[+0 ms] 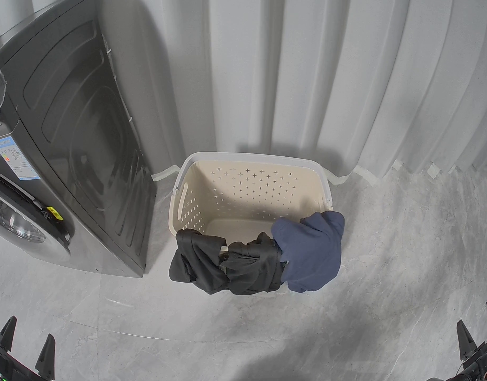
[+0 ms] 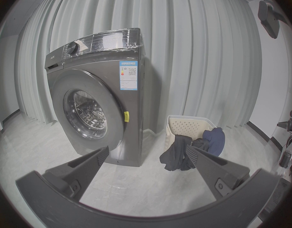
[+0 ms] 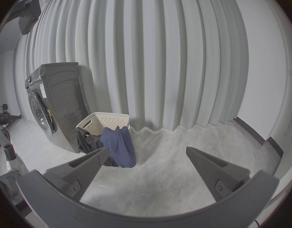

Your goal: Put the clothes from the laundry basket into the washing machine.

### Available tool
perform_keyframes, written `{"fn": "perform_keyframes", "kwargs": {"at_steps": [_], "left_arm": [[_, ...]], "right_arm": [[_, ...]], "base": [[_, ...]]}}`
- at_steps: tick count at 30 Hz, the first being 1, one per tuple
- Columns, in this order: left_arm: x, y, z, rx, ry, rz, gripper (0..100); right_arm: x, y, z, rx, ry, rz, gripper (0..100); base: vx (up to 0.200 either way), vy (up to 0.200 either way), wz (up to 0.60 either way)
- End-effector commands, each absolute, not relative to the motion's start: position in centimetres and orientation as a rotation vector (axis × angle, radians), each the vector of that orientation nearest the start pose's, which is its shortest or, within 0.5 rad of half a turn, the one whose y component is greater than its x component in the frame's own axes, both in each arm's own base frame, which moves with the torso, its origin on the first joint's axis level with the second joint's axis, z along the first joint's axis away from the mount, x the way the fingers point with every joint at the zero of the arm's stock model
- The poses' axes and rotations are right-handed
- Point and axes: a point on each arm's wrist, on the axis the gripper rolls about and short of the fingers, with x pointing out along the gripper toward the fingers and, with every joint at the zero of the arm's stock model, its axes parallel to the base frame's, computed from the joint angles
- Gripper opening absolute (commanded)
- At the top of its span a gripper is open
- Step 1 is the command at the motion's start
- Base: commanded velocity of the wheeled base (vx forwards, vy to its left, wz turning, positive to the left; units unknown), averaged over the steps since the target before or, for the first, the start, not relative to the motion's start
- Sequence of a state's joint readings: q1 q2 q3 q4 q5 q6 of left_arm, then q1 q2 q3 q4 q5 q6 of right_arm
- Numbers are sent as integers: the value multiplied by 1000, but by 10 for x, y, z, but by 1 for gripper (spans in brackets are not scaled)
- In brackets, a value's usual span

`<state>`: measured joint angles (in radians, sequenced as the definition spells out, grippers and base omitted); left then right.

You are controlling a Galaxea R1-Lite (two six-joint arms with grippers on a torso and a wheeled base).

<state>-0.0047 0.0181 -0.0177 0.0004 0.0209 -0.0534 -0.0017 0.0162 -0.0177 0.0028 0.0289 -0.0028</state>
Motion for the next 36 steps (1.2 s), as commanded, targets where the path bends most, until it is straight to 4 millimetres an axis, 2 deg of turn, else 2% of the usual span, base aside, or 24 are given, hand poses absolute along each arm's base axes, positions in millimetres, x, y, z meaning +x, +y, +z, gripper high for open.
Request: {"fn": "perform_keyframes", "kwargs": {"at_steps": [1,16,24,36], "left_arm": [[-23,1,76,-54,1,17,100],[-23,1,76,-54,1,17,100],[-23,1,76,-54,1,17,100],[-23,1,76,-54,1,17,100]], "right_arm": [[-23,1,75,-3,6,28,100],[-23,1,75,-3,5,28,100],[-23,1,75,-3,5,28,100],[-23,1,75,-3,5,28,100]], "base": [[0,200,0],[0,200,0],[0,0,0],[-200,0,0]]}}
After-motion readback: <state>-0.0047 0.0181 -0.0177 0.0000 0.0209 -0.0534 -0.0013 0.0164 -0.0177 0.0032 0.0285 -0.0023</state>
